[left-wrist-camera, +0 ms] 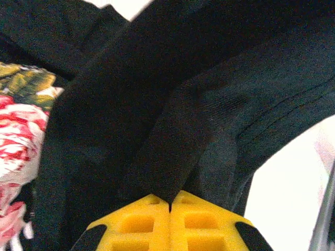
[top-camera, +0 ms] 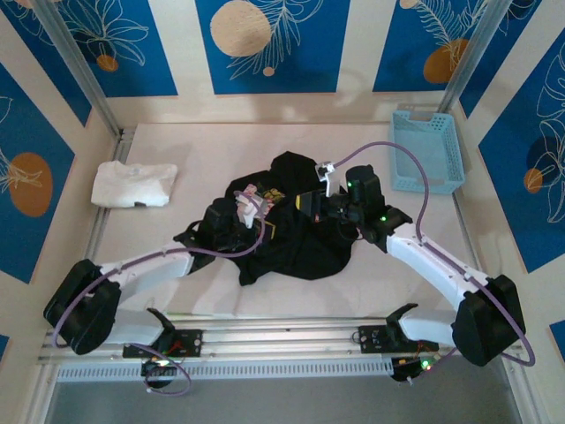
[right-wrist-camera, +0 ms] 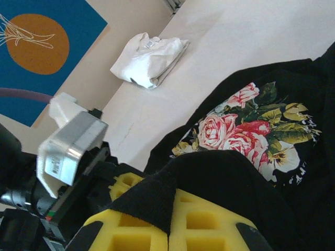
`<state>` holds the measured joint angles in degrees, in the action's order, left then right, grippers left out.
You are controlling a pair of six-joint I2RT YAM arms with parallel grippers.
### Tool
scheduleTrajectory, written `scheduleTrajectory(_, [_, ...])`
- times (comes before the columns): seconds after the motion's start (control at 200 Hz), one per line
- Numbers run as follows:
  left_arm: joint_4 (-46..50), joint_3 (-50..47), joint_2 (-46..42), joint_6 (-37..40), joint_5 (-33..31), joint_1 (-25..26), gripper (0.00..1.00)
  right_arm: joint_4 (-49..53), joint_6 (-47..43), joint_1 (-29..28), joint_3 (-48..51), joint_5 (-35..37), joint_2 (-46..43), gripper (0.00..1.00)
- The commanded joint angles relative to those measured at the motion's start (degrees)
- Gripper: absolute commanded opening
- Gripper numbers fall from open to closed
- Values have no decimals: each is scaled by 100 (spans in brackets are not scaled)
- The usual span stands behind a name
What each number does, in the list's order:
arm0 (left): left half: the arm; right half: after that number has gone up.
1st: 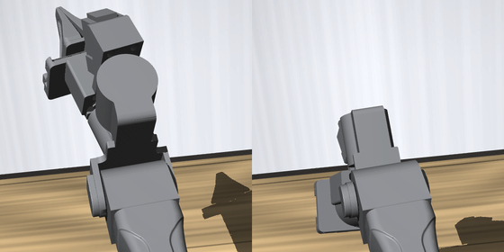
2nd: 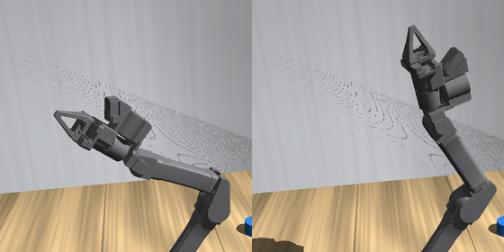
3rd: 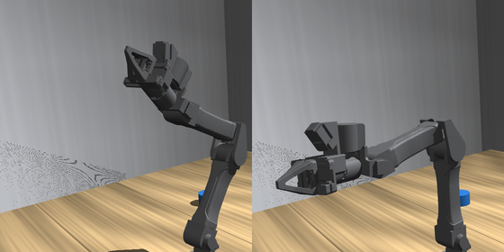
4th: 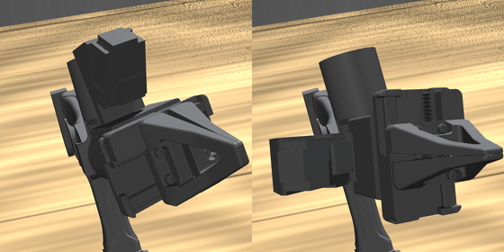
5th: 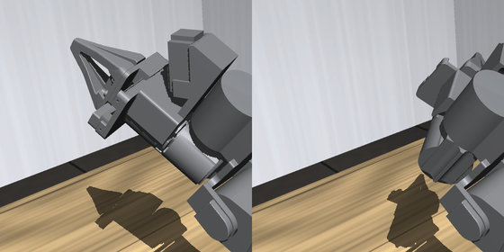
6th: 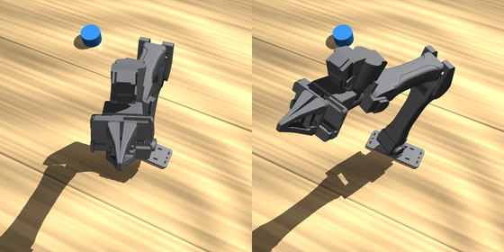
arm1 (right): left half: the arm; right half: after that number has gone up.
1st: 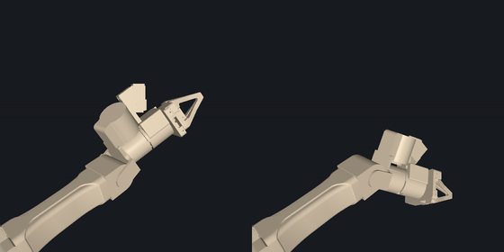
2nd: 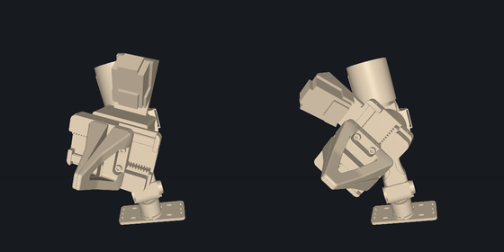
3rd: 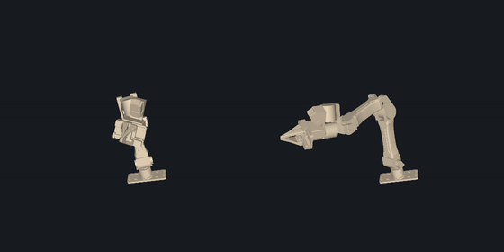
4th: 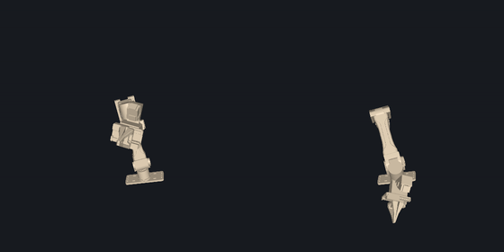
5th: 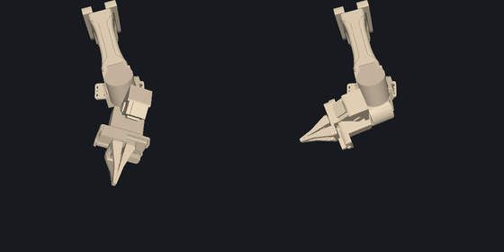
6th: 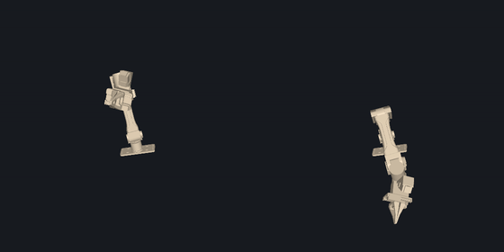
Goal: Fold the inside-out t-shirt
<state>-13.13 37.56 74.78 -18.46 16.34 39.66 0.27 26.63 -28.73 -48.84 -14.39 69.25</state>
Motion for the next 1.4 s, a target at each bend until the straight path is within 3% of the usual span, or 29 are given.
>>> scheduleTrajectory(0.0, [-244,-2,-433,63,33,28,0,136,35,0,-81,17,136,14])
scheduleTrajectory(0.115, [-810,-202,-732,-301,643,32,0,704,-37,-14,-396,248,473,31])
scheduleTrajectory(0.205, [-1095,-317,-934,-614,821,18,0,1079,-138,-19,-601,431,698,39])
scheduleTrajectory(0.49, [-1271,-530,-1227,-1063,661,19,0,1555,-485,156,-551,966,90,46])
scheduleTrajectory(0.72, [-1312,-547,-1253,-1097,585,11,0,287,-502,151,569,-157,-972,46])
scheduleTrajectory(0.9, [-1290,-548,-1281,-1099,590,13,0,-883,-154,-63,1061,-1127,-866,43])
scheduleTrajectory(1.135, [-1249,-547,-1317,-1081,580,15,0,-1396,-99,-404,991,-1246,-347,41])
scheduleTrajectory(1.39, [-1245,-560,-1324,-1054,577,15,0,-1513,-61,-441,940,-1193,-253,26])
